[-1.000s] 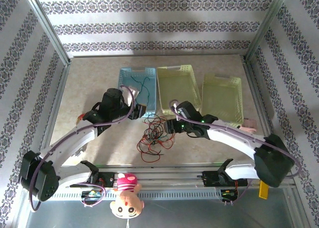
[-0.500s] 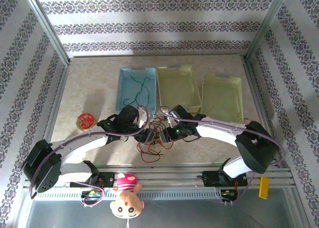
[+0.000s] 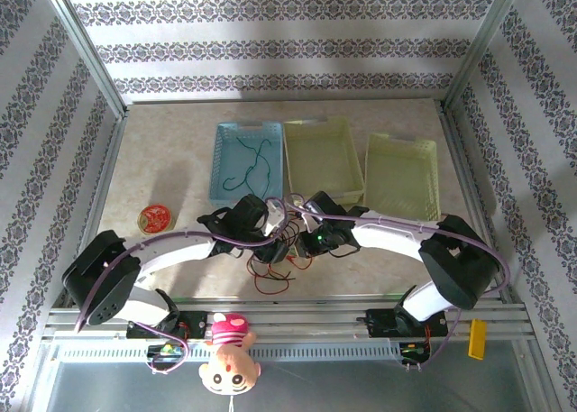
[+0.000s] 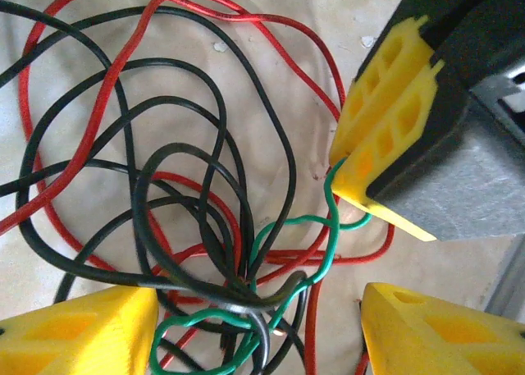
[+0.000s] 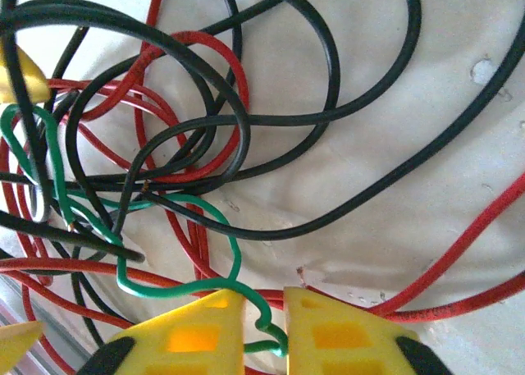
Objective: Untangle the cables
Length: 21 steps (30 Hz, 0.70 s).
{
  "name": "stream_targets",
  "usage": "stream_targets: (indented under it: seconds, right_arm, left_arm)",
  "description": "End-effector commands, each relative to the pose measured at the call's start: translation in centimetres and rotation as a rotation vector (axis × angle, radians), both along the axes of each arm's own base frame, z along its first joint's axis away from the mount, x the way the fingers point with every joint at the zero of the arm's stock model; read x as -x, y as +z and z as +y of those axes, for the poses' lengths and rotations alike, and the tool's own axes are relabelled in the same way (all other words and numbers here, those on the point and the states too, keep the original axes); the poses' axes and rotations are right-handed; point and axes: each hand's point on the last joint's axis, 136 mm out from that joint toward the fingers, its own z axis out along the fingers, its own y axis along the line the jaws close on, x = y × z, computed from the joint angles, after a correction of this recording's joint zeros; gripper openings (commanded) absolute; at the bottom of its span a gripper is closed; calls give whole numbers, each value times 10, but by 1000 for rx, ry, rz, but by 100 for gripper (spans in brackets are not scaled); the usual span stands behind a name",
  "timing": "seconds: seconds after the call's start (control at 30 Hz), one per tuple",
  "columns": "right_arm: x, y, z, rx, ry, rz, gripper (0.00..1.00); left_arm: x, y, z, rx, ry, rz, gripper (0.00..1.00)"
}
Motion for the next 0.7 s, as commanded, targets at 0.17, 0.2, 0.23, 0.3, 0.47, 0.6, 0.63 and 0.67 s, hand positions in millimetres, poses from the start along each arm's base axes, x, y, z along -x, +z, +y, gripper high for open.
stream_targets:
  seconds: [0.17,0.2,0.23,0.3,0.47,0.6,0.63,0.67]
  right_arm:
    - [-15,26,-4,-22,-37,-138,7]
    - [-17,30,-5,-28,-44,-152,6]
    - [-18,34,-7,-35,-50,-167,5]
    - [-20,41,-11,-44,-67,-188,4]
    - [-32,55,-30,-31,-148,-270,0]
    - [-49,73,-57,-20,-283,-363,0]
    - [-52,77,-65,-18,-319,-382,0]
    - [-54,80,-72,-18,-350,-396,0]
  left_arm:
    - [-10,-13,-15,11,2,-13,62]
    - [-10,-20,-14,0,6,-6,61]
    - [-10,-26,-12,-12,8,4,60]
    - [-9,-38,-11,-27,13,23,59]
    - [-4,-62,-9,-58,16,77,57]
    - [-1,-74,-4,-82,28,99,56]
    - [1,-77,-2,-90,29,106,56]
    - [2,-79,-2,-93,31,111,56]
